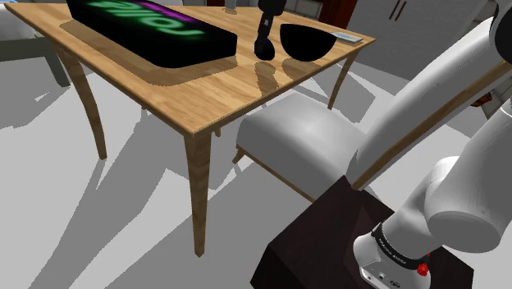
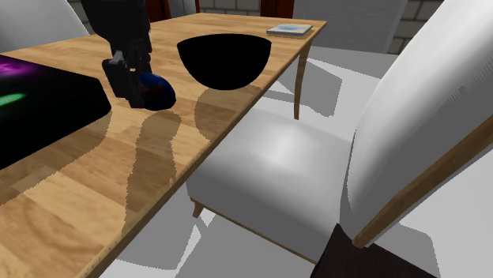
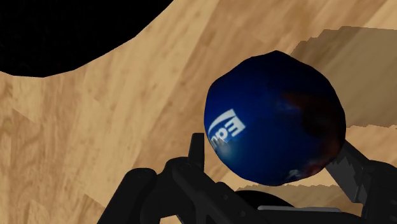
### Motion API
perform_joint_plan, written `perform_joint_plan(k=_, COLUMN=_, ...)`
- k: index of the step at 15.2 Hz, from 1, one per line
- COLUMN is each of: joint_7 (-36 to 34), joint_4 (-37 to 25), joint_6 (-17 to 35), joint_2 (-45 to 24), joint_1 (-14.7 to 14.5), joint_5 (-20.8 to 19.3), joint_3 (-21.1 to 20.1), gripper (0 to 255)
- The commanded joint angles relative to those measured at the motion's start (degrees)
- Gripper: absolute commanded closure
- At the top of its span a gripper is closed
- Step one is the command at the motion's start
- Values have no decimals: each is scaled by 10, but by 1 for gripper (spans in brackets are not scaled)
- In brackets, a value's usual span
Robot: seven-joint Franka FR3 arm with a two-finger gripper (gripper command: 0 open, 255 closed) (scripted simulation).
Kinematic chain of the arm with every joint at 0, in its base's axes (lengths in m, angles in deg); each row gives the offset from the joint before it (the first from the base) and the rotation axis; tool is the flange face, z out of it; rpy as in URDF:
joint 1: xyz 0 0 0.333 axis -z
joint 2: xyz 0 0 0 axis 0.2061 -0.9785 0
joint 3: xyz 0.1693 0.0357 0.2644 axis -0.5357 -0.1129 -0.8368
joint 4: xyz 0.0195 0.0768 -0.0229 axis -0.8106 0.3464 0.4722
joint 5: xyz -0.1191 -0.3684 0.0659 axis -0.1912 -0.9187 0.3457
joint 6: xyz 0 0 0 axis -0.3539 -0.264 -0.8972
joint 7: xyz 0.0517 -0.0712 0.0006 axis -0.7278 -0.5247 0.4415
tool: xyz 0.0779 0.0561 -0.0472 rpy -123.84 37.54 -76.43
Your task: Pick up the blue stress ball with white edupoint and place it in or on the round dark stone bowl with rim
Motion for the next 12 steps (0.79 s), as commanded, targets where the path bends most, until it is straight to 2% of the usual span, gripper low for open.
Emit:
perform_joint_plan(k=1, joint_7=0, joint_4=1, joint_6=0, joint_2=0, joint_1=0, joint_5=0, joint_3=0, gripper=255)
perform_joint_plan(k=5, joint_7=0, joint_4=0, joint_6=0, joint_2=-1, joint_1=0, joint_5=0, joint_3=0, gripper=255)
perform_joint_plan(k=12, joint_7=7, joint_4=-67, joint_6=-57, joint_2=-11, joint_1=0, joint_5=3, joint_3=0, gripper=255)
